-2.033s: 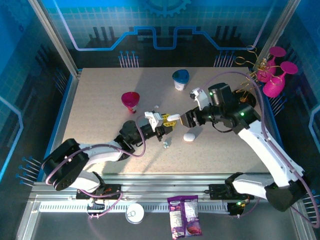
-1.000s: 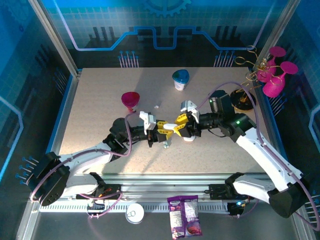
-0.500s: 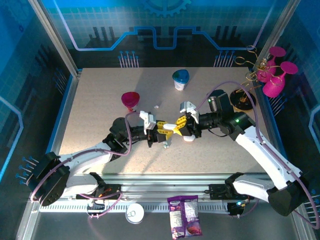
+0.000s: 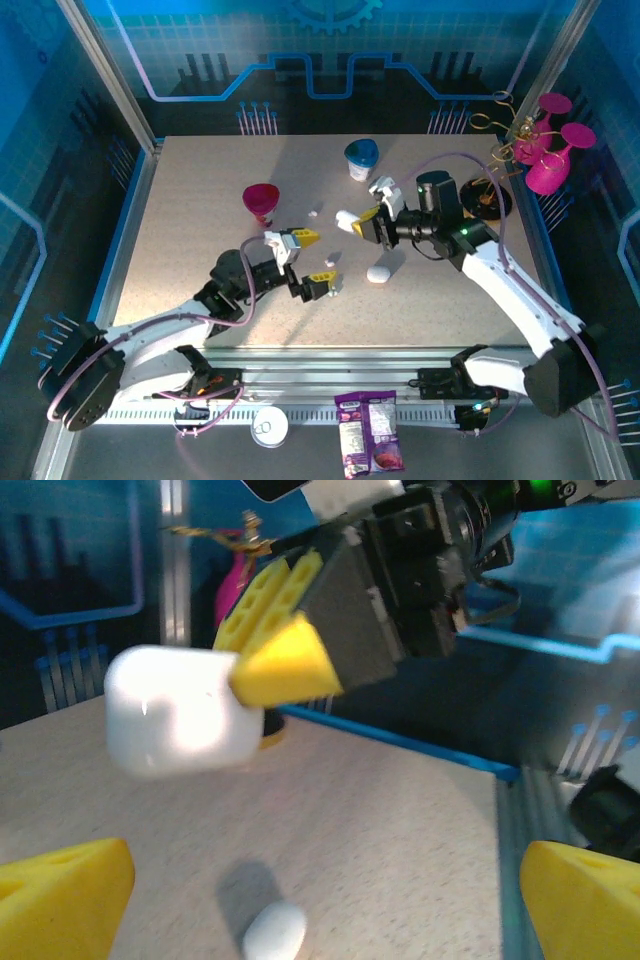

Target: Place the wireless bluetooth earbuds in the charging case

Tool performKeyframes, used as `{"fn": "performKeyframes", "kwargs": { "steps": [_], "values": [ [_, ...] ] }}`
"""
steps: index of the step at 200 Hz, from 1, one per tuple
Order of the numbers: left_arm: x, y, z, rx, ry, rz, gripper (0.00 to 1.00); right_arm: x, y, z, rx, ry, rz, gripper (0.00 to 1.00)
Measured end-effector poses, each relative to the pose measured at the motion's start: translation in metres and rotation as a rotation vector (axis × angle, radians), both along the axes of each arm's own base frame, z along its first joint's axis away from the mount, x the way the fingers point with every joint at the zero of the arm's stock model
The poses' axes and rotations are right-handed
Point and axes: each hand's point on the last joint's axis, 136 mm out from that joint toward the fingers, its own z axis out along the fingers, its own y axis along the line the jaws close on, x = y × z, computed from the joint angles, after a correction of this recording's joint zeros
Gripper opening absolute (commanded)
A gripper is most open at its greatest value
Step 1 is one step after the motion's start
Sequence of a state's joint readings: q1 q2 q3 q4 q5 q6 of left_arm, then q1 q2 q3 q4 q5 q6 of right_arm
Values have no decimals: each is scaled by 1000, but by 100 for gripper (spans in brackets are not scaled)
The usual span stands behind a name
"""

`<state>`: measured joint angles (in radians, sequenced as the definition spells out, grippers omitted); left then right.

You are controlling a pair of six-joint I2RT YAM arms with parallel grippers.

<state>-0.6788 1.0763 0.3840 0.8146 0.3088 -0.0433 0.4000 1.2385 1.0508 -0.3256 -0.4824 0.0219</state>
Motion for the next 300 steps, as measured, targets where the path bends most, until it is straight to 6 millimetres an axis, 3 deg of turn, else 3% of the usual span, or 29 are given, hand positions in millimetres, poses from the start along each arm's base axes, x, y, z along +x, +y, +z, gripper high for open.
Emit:
{"fn": "performKeyframes", "kwargs": {
  "steps": [33, 69, 109, 149, 191, 249, 271, 300],
  "values": [
    [19, 29, -23, 89, 40, 209, 99, 56, -12, -58, -60, 189, -224, 10],
    [34, 60, -45, 184, 100, 401, 99, 101, -13, -117, -104, 347, -380, 10],
    [37, 82, -69, 278, 168, 509, 99, 151, -4, -161, -107, 444, -467, 11],
    [39, 95, -89, 345, 248, 558, 99, 176, 6, -191, -100, 506, -483, 16],
    [50, 104, -100, 366, 342, 603, 99, 190, 2, -201, -100, 535, -491, 22],
    [73, 108, -111, 446, 489, 600, 99, 197, -32, -203, -170, 517, -549, 57],
    [84, 110, -112, 495, 545, 601, 99, 194, -41, -187, -202, 464, -555, 65],
    [93, 117, -122, 594, 617, 596, 99, 179, -44, -140, -196, 350, -524, 73]
  ]
}}
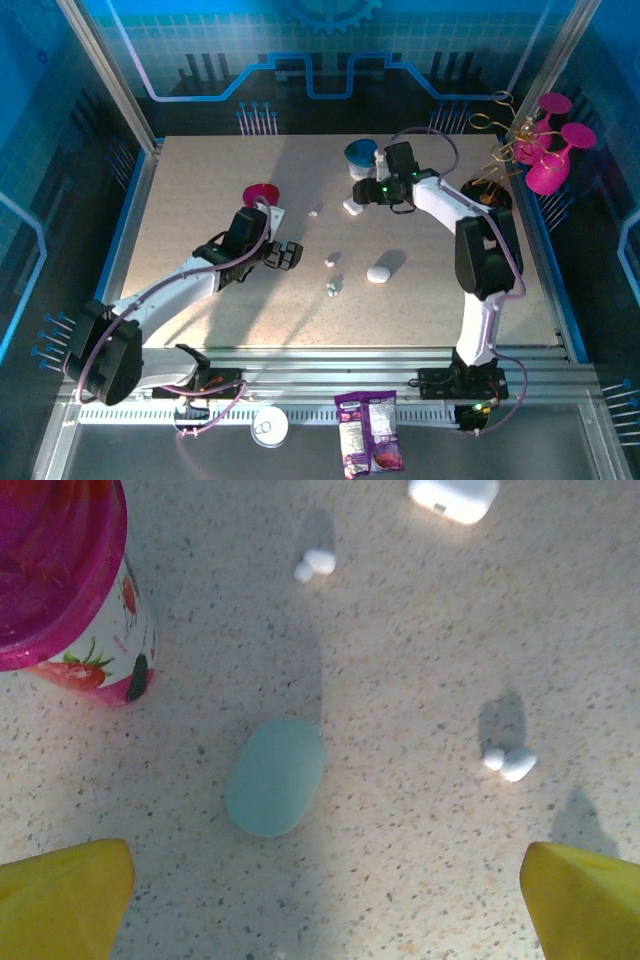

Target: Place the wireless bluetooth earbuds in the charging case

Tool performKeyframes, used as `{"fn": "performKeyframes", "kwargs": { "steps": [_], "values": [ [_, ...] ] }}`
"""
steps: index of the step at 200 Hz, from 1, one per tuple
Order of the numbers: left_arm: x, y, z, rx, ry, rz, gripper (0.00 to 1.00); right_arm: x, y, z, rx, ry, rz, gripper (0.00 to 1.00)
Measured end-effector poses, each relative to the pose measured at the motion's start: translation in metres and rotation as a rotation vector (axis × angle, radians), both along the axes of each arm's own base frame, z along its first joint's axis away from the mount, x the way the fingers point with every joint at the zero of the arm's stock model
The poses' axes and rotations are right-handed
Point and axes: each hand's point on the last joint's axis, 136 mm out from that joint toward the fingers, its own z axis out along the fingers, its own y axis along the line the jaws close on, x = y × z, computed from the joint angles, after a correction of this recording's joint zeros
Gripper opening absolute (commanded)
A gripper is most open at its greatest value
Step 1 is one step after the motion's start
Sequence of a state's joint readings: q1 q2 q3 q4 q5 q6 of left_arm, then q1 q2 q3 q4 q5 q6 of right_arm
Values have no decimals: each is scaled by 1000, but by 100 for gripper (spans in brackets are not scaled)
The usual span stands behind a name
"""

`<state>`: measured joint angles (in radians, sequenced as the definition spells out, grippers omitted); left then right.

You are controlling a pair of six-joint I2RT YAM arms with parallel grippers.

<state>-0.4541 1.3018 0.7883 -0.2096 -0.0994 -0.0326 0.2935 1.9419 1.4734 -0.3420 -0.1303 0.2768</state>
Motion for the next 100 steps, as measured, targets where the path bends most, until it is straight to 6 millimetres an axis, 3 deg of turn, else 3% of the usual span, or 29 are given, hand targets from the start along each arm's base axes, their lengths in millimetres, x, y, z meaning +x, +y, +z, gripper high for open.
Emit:
{"fn": "performKeyframes", "kwargs": {
  "steps": [17, 38, 74, 100],
  "values": [
    [2, 4, -11, 59, 64, -16, 98, -14, 4, 26, 6, -66, 37, 73],
    [0, 8, -26, 128, 129, -51, 91, -31, 9, 41, 12, -110, 78, 73],
    [-3, 14, -47, 217, 189, -108, 78, -54, 8, 30, 4, -86, 108, 73],
    [7, 17, -60, 246, 222, -117, 68, -62, 5, 21, -9, -65, 117, 74]
  ]
}}
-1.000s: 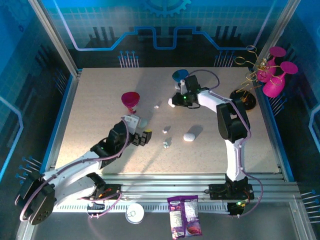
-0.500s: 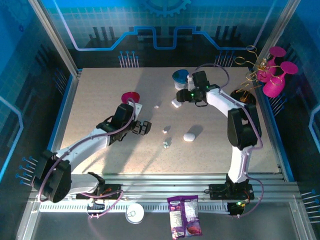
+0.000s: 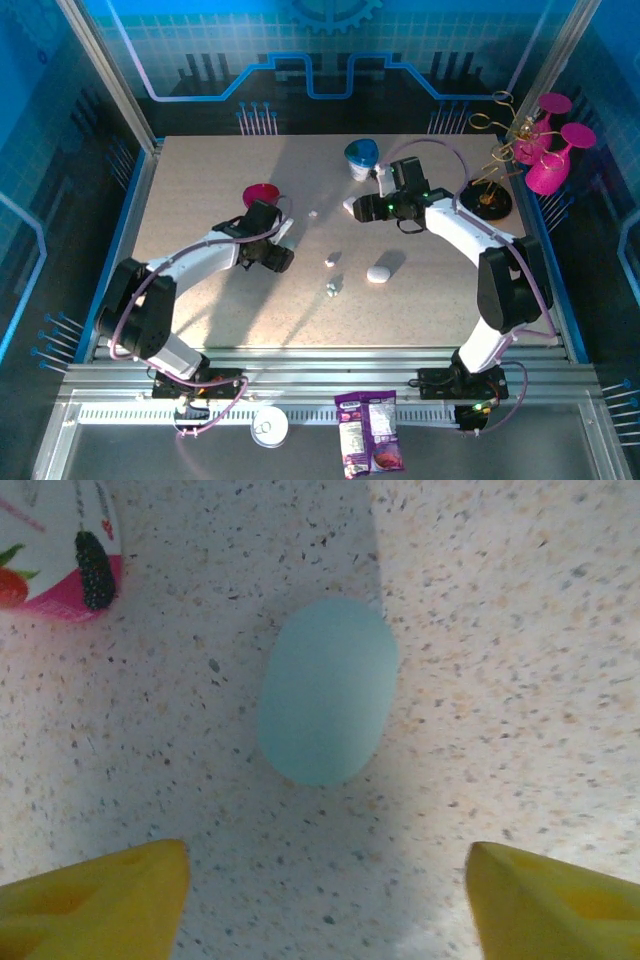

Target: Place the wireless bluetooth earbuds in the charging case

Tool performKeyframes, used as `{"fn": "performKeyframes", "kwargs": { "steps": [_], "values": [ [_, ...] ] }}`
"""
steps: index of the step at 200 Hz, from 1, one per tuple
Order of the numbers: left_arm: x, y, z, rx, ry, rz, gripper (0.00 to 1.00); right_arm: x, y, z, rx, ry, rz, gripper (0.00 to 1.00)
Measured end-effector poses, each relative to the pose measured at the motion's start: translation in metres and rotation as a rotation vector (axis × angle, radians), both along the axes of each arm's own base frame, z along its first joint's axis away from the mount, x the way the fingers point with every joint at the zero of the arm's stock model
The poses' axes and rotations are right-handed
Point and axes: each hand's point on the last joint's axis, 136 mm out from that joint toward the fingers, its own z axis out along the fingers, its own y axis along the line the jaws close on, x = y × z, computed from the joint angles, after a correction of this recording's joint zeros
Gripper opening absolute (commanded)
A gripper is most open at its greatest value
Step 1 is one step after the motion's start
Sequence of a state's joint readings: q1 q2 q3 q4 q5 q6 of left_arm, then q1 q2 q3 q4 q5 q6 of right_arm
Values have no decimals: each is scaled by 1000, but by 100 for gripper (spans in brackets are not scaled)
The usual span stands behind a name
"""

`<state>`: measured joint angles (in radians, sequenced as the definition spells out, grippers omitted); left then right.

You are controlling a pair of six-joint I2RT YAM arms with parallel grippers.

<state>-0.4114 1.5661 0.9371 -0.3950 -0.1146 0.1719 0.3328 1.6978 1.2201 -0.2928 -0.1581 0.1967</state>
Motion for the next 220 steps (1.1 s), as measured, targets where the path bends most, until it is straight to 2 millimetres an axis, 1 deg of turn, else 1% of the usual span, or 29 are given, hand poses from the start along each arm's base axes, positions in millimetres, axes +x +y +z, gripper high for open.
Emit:
{"fn": "performKeyframes", "kwargs": {
  "steps": [10, 25, 64, 110, 134, 147, 175, 194, 210, 220],
  "values": [
    [4, 0, -5, 10, 11, -5, 64, -1, 0, -1, -3, 2, 1, 74],
    [9, -1, -11, 16, 25, -11, 62, -2, -1, -2, -6, 3, 5, 74],
    [20, -8, -19, 20, 38, -35, 57, -5, -1, -5, -7, 11, 7, 74],
    [26, -13, -28, 14, 63, -48, 51, -7, -2, -9, -10, 21, 7, 74],
    [25, -14, -32, 13, 75, -49, 49, -7, -2, -6, -10, 12, 10, 74],
    [25, -13, -33, 14, 78, -49, 46, -8, -2, -3, -8, 4, 11, 74],
    [26, -13, -33, 13, 76, -48, 43, -8, -2, 3, -4, -10, 13, 74],
    [27, -13, -33, 12, 72, -48, 40, -8, -2, 6, -2, -17, 13, 74],
    [28, -14, -32, 10, 66, -48, 40, -9, -3, 10, 0, -24, 13, 74],
    [29, -14, -33, 9, 63, -48, 43, -11, -3, 13, 3, -30, 13, 74]
  ]
}}
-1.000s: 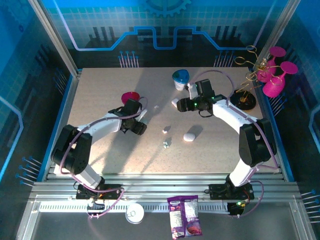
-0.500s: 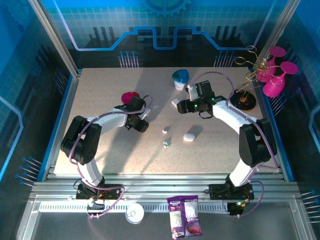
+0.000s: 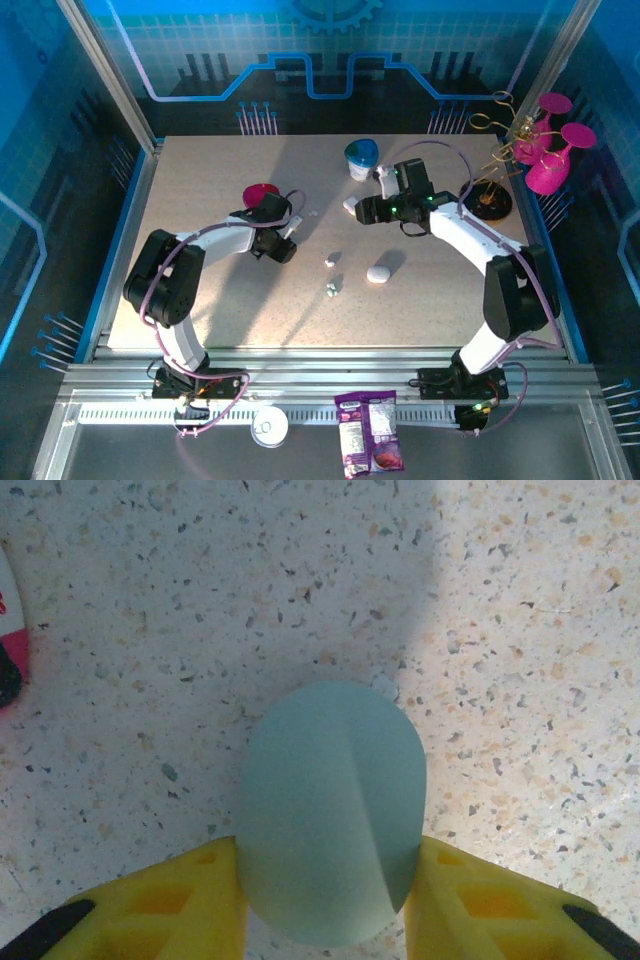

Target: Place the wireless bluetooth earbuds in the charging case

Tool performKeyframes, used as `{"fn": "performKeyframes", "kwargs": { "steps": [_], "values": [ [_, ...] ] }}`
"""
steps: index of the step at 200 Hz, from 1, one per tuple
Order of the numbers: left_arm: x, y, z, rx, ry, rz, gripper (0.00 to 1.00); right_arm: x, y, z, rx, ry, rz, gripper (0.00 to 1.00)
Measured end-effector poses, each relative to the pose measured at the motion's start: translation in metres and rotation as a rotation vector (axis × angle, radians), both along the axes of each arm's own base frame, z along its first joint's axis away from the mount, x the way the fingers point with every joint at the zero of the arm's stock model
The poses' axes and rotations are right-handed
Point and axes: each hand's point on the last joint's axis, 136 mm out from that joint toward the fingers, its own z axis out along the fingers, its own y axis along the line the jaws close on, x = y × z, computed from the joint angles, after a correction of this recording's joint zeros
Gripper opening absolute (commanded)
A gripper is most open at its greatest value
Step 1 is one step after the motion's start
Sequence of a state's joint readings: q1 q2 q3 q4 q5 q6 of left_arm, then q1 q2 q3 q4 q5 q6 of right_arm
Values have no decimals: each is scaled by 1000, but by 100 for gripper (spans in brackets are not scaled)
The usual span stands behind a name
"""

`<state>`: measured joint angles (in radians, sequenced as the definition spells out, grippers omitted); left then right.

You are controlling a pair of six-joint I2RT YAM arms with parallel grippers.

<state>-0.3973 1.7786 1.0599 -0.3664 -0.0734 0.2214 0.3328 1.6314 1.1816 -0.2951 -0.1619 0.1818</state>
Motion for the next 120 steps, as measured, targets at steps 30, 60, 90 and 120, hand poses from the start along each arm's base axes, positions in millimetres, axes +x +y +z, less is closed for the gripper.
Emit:
{"fn": "performKeyframes", "kwargs": {
  "steps": [30, 60, 90, 120],
  "values": [
    [2, -1, -1, 1, -7, -7, 42, -6, -2, 8, 8, -15, 2, 74],
    [3, -1, -1, 2, -10, -12, 41, -8, -2, 16, 14, -32, 1, 74],
    [5, -2, 0, 1, -17, -16, 33, -9, -3, 18, 15, -37, 2, 74],
    [6, -3, 1, -1, -21, -16, 32, -13, -3, 19, 22, -37, 8, 74]
  ]
}}
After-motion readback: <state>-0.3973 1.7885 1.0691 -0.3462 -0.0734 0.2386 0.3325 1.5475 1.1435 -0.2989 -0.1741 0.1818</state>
